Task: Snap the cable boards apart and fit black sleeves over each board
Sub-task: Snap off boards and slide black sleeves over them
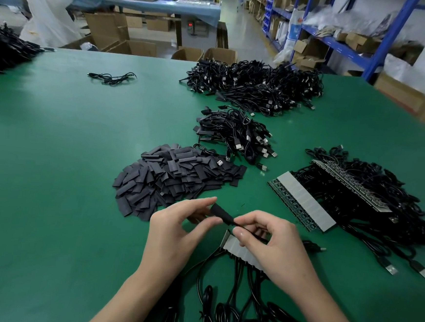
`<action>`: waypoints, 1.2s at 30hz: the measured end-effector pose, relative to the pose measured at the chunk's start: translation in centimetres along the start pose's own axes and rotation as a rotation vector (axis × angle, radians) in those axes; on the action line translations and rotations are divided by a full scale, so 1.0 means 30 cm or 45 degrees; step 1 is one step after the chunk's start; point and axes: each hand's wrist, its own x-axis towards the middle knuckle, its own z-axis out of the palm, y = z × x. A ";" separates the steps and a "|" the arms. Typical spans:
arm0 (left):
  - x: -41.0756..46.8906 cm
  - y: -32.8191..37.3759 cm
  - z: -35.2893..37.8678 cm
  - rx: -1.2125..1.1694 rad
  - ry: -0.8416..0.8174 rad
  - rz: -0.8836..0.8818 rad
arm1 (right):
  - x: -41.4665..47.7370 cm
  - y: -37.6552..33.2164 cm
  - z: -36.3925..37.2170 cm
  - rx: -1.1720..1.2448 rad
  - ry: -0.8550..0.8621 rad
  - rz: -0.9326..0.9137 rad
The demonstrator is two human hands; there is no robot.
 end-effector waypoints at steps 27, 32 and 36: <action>-0.002 -0.013 0.029 -0.704 -0.092 -0.433 | 0.001 0.007 0.011 0.030 0.091 -0.042; 0.014 -0.032 0.022 -0.809 -0.038 -0.561 | 0.010 0.034 -0.019 -0.262 0.000 -0.124; 0.026 -0.045 0.004 -0.859 0.079 -0.661 | 0.022 0.046 -0.064 -0.395 -0.034 -0.060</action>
